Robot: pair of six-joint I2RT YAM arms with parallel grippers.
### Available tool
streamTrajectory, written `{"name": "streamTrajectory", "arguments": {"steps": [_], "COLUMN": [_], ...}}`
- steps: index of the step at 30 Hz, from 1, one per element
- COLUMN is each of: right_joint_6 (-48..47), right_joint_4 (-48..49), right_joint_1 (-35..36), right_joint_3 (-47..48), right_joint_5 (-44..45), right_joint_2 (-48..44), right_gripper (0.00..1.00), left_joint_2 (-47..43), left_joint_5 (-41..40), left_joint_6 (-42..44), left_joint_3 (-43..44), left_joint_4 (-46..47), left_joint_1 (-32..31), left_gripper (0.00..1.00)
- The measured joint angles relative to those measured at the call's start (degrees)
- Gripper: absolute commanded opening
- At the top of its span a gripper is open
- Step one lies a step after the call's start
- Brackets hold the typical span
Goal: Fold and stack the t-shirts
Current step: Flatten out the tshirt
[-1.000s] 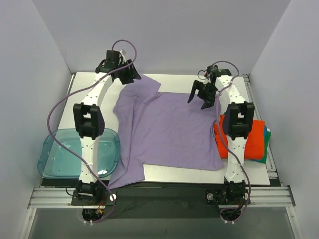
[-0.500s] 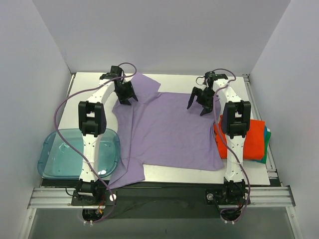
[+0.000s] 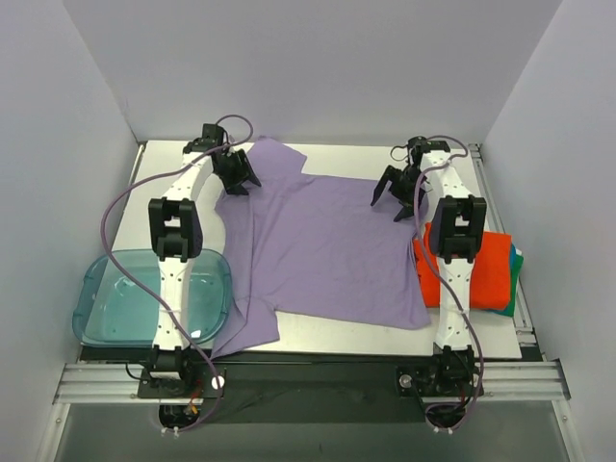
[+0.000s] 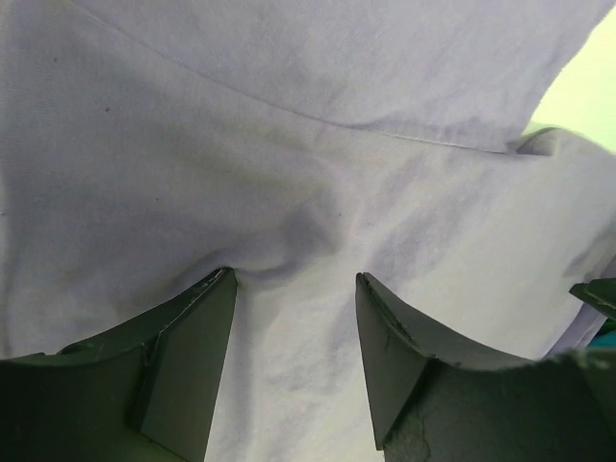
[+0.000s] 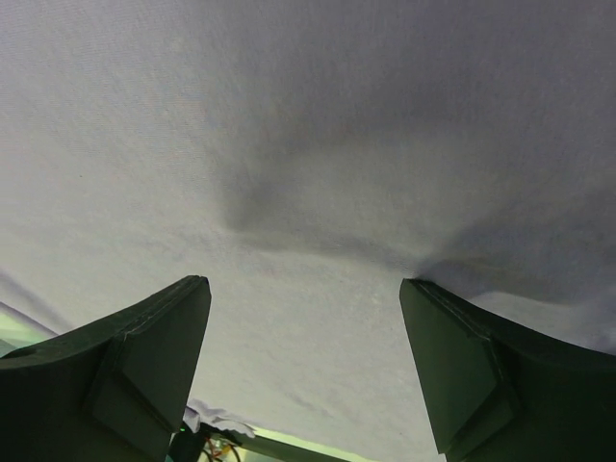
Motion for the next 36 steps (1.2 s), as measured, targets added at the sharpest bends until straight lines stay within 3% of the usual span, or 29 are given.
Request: {"name": "streamTrajectory", "arguments": {"steps": [8,20,29,36], "right_joint_6": [1.9,1.3,-1.5,-4.3], "right_joint_4": [-1.7,1.0,6.3,7.7], "right_joint_1": [-1.8,-4.1,-2.2,4.2], "right_joint_3": [6.4,9.8,3.6,-4.6], "right_joint_5": [-0.4,-4.0,-5.5,-6.5], "right_joint_2": [3.3,5.1,0.3,-8.1], "right_gripper": [0.82,0.82,0.82,0.83], "left_joint_2": [3.7,2.3,-11.7,-18.1], "left_joint_5": [7.0,10.5,6.0,1.9], "left_joint_6": [-0.1,-4.1,-3.9,-1.1], "left_joint_3": [3.1,1.3,-11.2,-22.1], "left_joint_4": [10.1,21.2,18.2,12.2], "left_joint_1": [0.5,0.1,-0.2,-1.4], "left_gripper": [0.64,0.65,0.64,0.65]}}
